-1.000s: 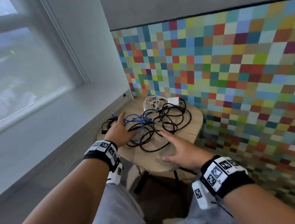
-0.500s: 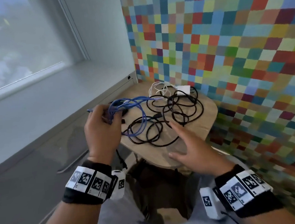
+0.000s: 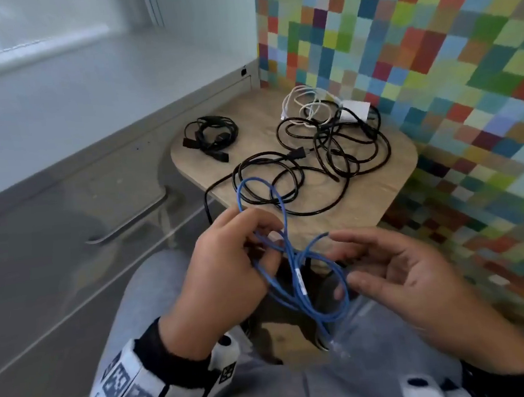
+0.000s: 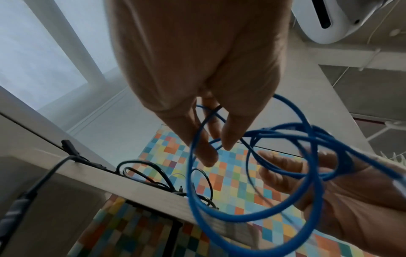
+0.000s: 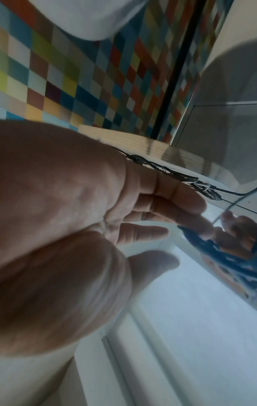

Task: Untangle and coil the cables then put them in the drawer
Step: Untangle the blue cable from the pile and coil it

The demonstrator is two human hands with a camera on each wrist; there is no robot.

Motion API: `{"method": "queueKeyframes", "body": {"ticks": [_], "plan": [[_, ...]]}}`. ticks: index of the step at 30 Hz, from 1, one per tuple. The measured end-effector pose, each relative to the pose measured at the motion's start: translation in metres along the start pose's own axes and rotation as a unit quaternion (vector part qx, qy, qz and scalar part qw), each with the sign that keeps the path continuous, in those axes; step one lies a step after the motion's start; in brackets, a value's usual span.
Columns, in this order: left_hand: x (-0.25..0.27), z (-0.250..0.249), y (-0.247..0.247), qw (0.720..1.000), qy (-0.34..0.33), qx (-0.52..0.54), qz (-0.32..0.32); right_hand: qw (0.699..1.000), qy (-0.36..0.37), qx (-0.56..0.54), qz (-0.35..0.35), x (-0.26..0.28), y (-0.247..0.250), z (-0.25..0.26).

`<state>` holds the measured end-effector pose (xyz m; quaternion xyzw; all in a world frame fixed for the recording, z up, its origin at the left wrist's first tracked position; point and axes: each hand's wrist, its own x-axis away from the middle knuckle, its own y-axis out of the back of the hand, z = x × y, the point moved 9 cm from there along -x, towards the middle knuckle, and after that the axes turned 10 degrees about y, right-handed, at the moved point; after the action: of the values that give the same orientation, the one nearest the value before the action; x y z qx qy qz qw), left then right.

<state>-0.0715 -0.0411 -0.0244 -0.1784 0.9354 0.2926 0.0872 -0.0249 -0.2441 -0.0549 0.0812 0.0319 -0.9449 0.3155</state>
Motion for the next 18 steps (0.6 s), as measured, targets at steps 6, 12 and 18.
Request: {"method": "queueKeyframes", "body": {"ticks": [6, 12, 18], "plan": [[0.003, -0.003, -0.016, 0.999, 0.007, 0.032, 0.007, 1.000, -0.010, -0.007, -0.020, 0.002, 0.002, -0.001], [-0.025, -0.012, -0.010, 0.994, 0.055, 0.078, -0.045, 0.999, -0.011, -0.030, 0.001, 0.009, 0.001, 0.003], [-0.059, -0.042, -0.044, 0.996, 0.082, 0.016, -0.014, 0.994, 0.044, 0.017, -0.096, 0.006, 0.026, 0.015]]}}
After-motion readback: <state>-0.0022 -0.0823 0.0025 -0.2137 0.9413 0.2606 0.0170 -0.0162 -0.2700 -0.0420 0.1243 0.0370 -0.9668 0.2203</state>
